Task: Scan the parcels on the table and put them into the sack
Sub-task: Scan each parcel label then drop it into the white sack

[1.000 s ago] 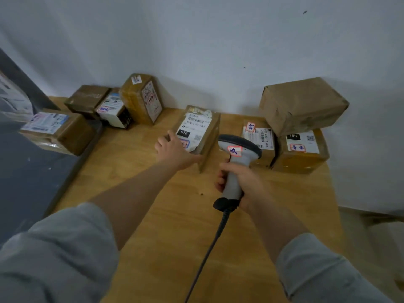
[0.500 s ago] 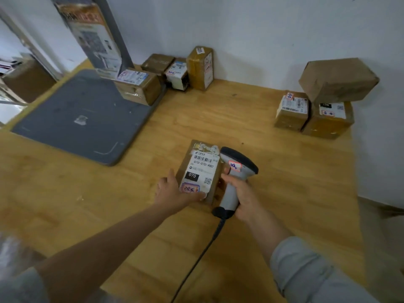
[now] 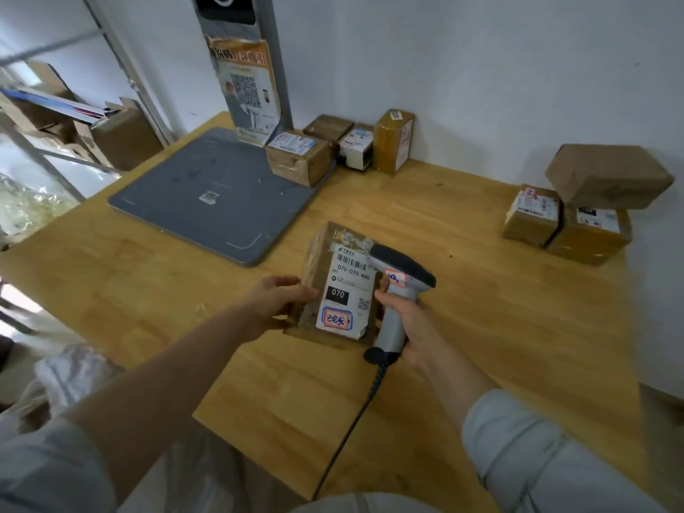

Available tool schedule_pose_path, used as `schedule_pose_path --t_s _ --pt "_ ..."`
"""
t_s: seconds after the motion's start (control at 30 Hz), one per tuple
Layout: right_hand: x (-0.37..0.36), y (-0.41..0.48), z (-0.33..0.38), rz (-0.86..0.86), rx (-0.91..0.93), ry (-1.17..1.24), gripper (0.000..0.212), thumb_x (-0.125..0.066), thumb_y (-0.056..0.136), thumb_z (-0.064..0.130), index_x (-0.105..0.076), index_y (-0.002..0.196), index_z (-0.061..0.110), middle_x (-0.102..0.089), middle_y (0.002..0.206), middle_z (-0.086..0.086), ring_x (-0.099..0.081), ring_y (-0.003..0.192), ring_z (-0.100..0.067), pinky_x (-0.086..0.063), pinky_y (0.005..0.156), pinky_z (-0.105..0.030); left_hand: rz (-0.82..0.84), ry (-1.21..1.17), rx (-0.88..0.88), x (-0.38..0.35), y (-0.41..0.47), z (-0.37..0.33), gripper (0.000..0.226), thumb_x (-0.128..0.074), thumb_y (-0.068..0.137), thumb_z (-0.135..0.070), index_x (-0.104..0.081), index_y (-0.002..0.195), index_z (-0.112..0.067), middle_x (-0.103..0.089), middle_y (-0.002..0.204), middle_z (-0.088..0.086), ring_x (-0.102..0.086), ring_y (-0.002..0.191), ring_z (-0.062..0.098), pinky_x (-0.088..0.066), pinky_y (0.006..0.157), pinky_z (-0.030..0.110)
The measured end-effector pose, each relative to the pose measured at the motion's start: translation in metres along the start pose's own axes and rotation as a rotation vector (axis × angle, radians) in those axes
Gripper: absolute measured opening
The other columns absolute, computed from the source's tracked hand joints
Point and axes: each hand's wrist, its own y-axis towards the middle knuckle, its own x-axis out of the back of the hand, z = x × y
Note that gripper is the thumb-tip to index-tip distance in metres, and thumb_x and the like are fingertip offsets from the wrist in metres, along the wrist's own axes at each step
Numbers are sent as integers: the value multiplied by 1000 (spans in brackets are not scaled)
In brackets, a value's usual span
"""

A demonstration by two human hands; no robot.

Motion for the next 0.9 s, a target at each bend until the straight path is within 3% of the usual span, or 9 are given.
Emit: schedule_pose_path --t_s 0.07,0.23,0.47,0.9 --pt "-14 -6 3 -3 36 -72 35 -75 78 19 -62 109 14 -66 89 -6 -61 78 -21 -51 67 -35 -33 11 -46 17 -2 -5 89 -87 56 -25 -42 131 -12 -62 115 15 -61 105 29 -53 81 41" --pt "-43 -31 11 95 64 -199 17 -72 84 24 -61 82 10 -63 64 -9 -56 48 -19 -48 50 -28 -122 91 -183 52 -9 -11 43 -74 77 -7 -56 116 -8 -64 105 8 -62 100 27 -52 72 33" --pt "-75 -51 15 113 129 -251 26 -72 83 16 -55 64 8 -52 49 -6 -43 39 -18 -39 43 -23 -231 71 -232 88 -11 -6 43 -76 76 -9 -56 114 -12 -64 106 9 -61 100 27 -54 84 43" --pt "-104 -69 15 166 177 -292 25 -69 85 15 -54 66 7 -51 49 -5 -43 37 -16 -39 44 -23 -305 40 -234 116 -15 6 57 -81 70 -16 -55 121 -11 -65 110 9 -61 104 27 -53 90 48"
